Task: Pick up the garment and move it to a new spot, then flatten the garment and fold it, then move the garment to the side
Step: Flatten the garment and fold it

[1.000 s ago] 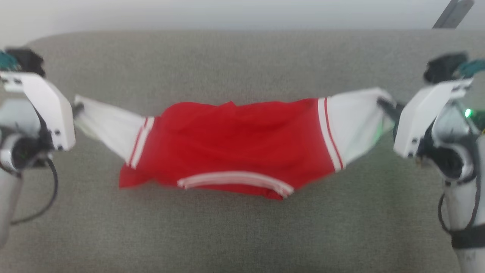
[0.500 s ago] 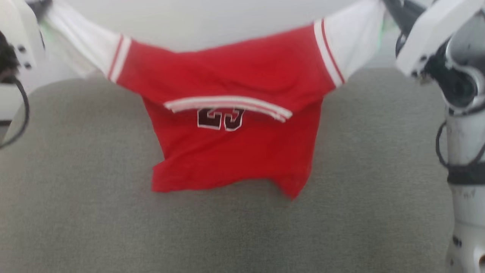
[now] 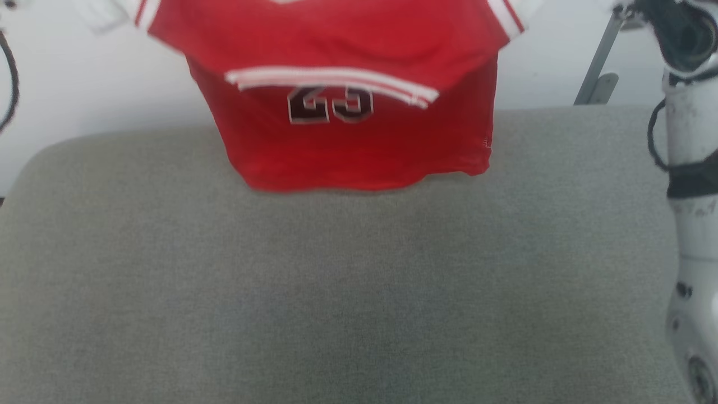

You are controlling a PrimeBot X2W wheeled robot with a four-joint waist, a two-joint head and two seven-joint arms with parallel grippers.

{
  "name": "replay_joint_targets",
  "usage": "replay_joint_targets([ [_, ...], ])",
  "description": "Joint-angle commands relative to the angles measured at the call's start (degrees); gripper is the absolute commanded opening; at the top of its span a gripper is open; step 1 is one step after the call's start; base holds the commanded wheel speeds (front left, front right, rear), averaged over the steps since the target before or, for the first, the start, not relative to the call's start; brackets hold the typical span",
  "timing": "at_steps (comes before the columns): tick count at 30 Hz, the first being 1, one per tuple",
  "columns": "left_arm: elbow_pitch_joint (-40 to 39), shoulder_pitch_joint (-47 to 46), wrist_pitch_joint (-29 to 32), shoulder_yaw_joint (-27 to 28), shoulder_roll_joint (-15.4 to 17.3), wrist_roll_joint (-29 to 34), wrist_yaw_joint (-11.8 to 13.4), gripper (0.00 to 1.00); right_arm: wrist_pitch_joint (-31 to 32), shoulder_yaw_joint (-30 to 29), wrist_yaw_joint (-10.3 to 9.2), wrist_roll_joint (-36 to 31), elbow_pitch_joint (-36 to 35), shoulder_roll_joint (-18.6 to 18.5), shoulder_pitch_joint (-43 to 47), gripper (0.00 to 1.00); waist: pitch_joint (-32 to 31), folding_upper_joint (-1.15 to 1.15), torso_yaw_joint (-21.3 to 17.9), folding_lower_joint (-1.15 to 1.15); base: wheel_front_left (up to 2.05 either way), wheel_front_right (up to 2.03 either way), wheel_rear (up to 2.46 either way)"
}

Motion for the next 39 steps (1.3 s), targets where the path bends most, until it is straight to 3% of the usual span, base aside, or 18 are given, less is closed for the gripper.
replay_joint_targets([
  [1,1.2,-1.8,-1.7,0.1,-0.5,0.3,-0.3,0.00,-1.9,0.1,0.01,0.0,1.8,-0.7,-1.8,0.00,1.3,0.00,0.0,0.00,0.00,0.00,0.00],
  [10,8.0,-11.3,-10.6,-0.7,-4.5,2.3,-0.9,0.00,-13.8,4.1,0.00,-2.2,11.9,-3.0,-11.7,0.00,10.6,0.00,1.0,0.00,0.00,0.00,0.00],
  [14,10.8,-16.8,-15.3,-0.9,-6.1,3.1,-0.9,0.00,-22.0,6.6,0.01,-3.9,15.2,-4.1,-16.6,0.00,15.8,0.00,1.7,0.00,0.00,0.00,0.00],
  [22,15.2,-26.7,-31.7,-1.3,-8.6,7.1,-0.6,0.00,-40.0,9.2,0.00,-11.0,21.8,-6.8,-25.4,0.00,23.5,0.00,2.9,0.00,0.00,0.00,0.00],
  [25,16.7,-28.3,-38.1,-1.3,-9.2,7.8,-0.8,0.00,-41.4,10.2,0.00,-14.6,22.3,-7.6,-26.7,0.00,25.2,0.00,3.7,0.00,0.00,0.00,0.00],
  [31,22.3,-24.8,-39.3,-2.7,-10.5,6.5,-1.3,0.00,-41.6,11.5,0.00,-14.4,25.2,-7.4,-23.4,0.00,25.6,0.00,4.7,0.00,0.00,0.00,0.00],
  [39,27.4,-13.8,-33.6,-8.4,-11.4,4.4,-1.6,0.00,-36.5,19.8,0.00,-2.0,28.7,-7.2,-13.4,0.00,22.6,0.00,5.9,0.00,0.00,0.00,0.00],
])
